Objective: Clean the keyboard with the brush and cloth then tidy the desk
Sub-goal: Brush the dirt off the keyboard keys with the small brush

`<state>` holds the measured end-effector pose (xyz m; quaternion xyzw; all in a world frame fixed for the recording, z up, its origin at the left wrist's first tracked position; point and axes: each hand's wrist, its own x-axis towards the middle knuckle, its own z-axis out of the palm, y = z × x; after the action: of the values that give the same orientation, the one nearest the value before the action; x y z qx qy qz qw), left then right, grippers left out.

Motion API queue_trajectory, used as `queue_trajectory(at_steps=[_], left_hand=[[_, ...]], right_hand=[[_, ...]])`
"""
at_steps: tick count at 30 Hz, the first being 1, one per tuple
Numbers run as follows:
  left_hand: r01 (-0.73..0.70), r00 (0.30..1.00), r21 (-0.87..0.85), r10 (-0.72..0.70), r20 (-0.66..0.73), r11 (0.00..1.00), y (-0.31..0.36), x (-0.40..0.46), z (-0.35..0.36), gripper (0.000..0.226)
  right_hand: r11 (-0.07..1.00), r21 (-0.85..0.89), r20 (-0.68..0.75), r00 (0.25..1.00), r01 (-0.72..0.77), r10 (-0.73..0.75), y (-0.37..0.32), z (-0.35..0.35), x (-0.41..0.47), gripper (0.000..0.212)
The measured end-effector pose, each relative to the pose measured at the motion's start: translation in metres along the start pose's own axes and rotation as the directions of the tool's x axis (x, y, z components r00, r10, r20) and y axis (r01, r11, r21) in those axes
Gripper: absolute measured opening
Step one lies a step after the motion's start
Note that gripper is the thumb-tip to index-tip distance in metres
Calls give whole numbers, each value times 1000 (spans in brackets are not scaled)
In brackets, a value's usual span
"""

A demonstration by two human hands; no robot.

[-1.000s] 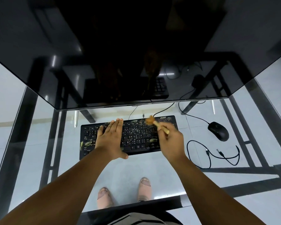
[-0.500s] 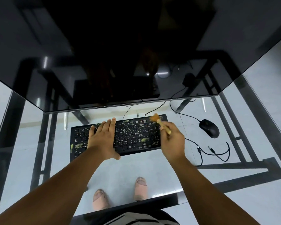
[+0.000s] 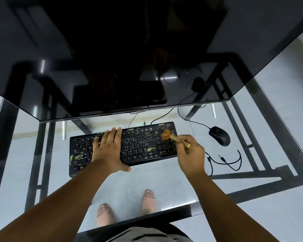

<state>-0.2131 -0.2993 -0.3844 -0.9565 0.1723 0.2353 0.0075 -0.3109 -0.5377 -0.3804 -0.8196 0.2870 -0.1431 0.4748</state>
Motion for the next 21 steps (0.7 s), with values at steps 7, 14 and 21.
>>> queue_trajectory(at_steps=[7,14,21], left_hand=[[-3,999,-18,3,-33,1000,0,0,3,150],[4,997,-57,-9,-74,998,-3,-3,8,149],[16,991,-121,-32,-127,993,-16,-11,12,146]], right_hand=[[999,-27,12,999,32,-32,5,-1,-5,17],[994,109,145,988,28,-44,-5,12,-6,13],[984,162,102,991,71,-88,-18,31,-16,15]])
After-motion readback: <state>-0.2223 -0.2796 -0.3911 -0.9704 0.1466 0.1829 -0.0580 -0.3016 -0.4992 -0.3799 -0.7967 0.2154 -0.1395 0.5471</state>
